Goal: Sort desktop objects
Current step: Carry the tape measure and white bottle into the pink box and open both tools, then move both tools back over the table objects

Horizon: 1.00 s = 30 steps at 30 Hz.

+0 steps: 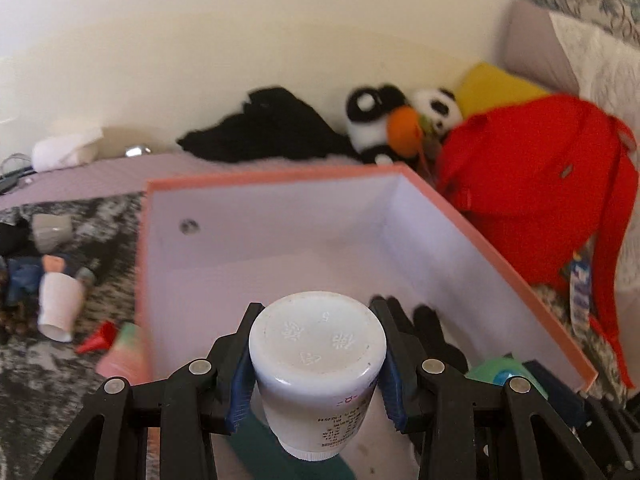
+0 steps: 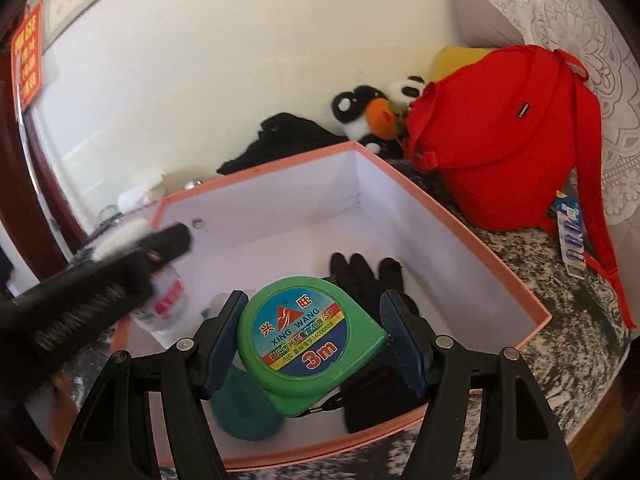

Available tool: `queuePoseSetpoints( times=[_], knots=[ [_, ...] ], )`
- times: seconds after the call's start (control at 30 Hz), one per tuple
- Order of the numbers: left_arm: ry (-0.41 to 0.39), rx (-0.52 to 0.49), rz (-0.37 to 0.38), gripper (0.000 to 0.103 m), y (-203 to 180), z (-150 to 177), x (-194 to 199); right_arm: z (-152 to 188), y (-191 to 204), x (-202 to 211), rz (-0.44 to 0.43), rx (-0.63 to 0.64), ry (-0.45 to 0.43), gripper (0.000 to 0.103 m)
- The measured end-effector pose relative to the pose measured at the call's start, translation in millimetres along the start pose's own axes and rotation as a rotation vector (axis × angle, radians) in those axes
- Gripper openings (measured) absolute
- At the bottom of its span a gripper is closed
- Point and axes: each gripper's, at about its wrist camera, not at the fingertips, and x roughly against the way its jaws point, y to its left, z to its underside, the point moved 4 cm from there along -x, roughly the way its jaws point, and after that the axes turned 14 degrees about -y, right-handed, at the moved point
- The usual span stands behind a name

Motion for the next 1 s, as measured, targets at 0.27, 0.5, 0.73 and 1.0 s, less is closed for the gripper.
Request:
queuePoseSetpoints(
  times=[0.27, 0.5, 0.73, 1.0],
  knots=[
    [0.07, 0.091, -0.034, 0.081, 3.2, 16.2, -23.0, 8.0, -12.6, -13.6, 0.041, 0.028, 0.035, 0.072],
    [0.067, 0.069, -0.045, 0.095, -2.1, 18.3, -22.6, 7.5, -13.5, -14.1, 0.092, 0.076, 0.004, 0.092],
    [0.063, 0.065, -0.051, 0.095, 1.0, 19.8, -19.5, 5.6, -9.7, -13.5, 0.085, 0.053, 0.01, 0.092],
    [0.037, 0.069, -0.062, 0.095, 16.9, 11.9, -6.5, 2.3, 8.5, -9.4, 0.071, 0.052, 0.003, 0.092]
  ],
)
